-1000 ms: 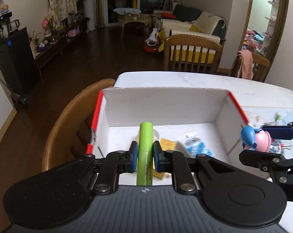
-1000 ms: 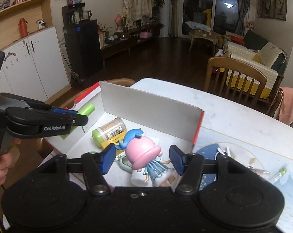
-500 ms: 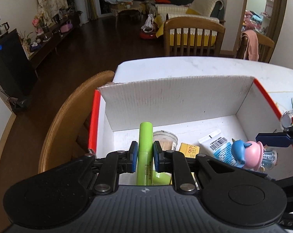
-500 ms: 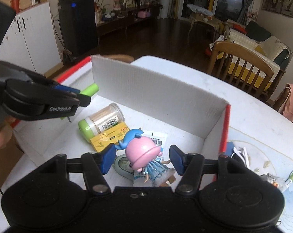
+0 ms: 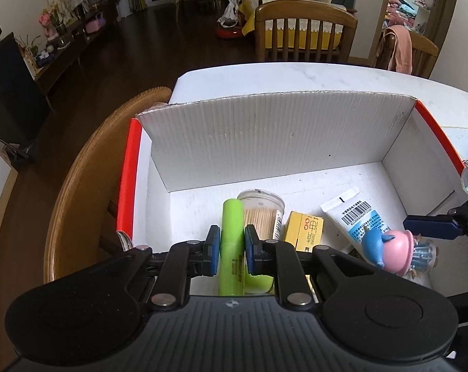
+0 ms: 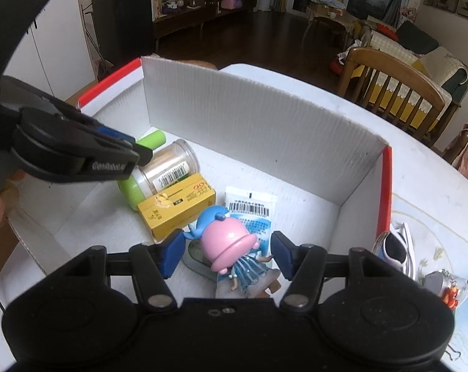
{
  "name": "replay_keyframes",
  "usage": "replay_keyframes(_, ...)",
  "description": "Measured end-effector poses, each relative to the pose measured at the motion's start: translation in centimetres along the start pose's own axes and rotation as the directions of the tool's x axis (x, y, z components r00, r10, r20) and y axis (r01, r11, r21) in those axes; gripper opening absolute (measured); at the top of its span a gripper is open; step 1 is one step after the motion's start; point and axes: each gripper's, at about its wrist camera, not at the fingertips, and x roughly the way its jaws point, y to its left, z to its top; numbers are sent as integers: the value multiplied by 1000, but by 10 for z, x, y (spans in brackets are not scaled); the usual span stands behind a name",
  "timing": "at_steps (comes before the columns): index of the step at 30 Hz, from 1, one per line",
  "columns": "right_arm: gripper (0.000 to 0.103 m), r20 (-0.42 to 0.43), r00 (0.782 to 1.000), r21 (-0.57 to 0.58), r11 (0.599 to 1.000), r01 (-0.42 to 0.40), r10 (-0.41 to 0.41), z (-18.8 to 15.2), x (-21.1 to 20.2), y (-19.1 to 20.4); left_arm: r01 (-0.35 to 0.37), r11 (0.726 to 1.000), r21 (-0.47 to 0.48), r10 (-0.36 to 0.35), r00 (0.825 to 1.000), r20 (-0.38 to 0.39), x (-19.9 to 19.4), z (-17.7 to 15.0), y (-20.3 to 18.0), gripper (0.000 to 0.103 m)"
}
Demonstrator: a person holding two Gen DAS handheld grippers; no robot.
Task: Organize rigid objects
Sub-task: 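Open the right tool dropping the doll while the left tool releases the green stick, then withdraw both tools from the box toward the sunglasses and binder clip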
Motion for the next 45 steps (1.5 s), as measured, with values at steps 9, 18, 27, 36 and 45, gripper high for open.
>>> replay_keyframes(9,63,-3,1000,11,1000,-6,6,-1,1,-1,16,1000,-18,-16,1000,-1,-5,-5,1,16)
replay_keyframes(18,71,27,999,35,999,-34,33,-6,-14,-5,35,998,-58,-35,999,1,-17,-12,5,17)
replay_keyframes(27,73,86,994,61,996,-71,66,-14,-45,-12,58,996,-70,-56,998,20,-37,-22,3,17)
replay_keyframes(36,77,153,985,68,993,-94,83,-22,-81,-18,101,993,-59,-98,993,64,-71,-31,-11,17)
replay_keyframes(45,81,220,970,99,987,-125,100,-35,-122,-34,137,990,-16,-135,985,108,-108,-32,-47,17)
